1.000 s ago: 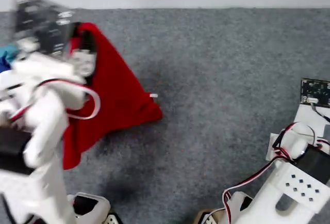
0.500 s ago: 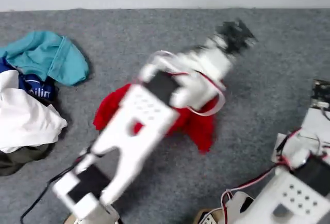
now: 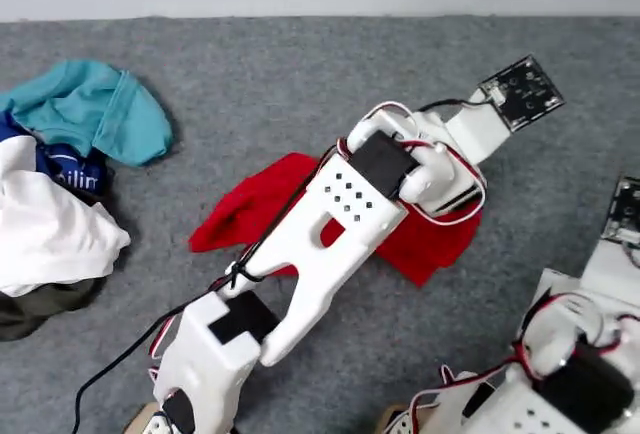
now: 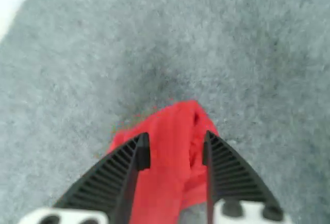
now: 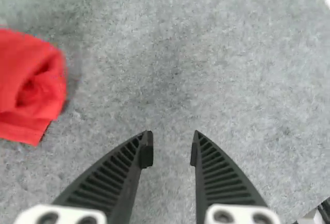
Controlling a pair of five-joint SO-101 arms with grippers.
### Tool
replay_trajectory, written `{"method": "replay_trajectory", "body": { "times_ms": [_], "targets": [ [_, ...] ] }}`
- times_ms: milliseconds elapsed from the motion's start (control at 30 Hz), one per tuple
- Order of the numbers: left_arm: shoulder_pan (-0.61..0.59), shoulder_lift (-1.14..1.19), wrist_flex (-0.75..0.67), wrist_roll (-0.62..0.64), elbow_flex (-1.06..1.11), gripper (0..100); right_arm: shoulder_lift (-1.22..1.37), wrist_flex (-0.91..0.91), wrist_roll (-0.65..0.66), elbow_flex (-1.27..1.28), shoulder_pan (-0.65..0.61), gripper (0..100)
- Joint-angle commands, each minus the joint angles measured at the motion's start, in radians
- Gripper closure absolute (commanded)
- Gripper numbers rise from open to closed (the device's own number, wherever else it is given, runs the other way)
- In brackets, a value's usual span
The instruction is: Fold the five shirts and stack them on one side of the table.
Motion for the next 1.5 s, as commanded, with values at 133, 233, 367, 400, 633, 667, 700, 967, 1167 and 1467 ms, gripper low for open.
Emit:
{"method": "replay_trajectory", "body": {
  "times_ms": [133,233,367,400,633,667,700,967,1167,1467],
  "targets": [
    [-0.071,-0.028,0.219,0.006,-0.441,82,0.018,-0.010,-0.005,0.000,0.008,87.0],
    [-0.261,-0.061,0.218,0.009,-0.496,82,0.019,0.007,0.031,0.009,-0.067,87.2],
    [-0.525,-0.080,0.218,0.011,-0.429,82,0.065,0.090,0.109,0.008,-0.366,87.2],
    [-0.580,-0.081,0.218,0.012,-0.394,82,0.097,0.110,0.104,0.000,-0.460,87.2],
    [-0.864,-0.081,0.218,0.169,-0.018,82,0.522,0.180,0.015,-0.215,-0.975,87.2],
    [-0.890,-0.081,0.218,0.169,0.038,82,0.595,0.180,0.006,-0.256,-1.033,87.2],
    [-0.916,-0.081,0.218,0.169,0.085,82,0.662,0.180,0.002,-0.298,-1.092,87.2],
    [-1.060,-0.081,0.218,0.170,0.272,82,1.158,0.180,-0.003,-0.614,-1.460,87.3],
    [-1.088,-0.081,0.218,0.172,0.274,82,1.434,0.180,-0.006,-0.835,-1.555,87.3],
    [-1.088,-0.081,0.218,0.172,0.275,82,1.613,0.140,-0.008,-0.937,-1.570,87.3]
  ]
}}
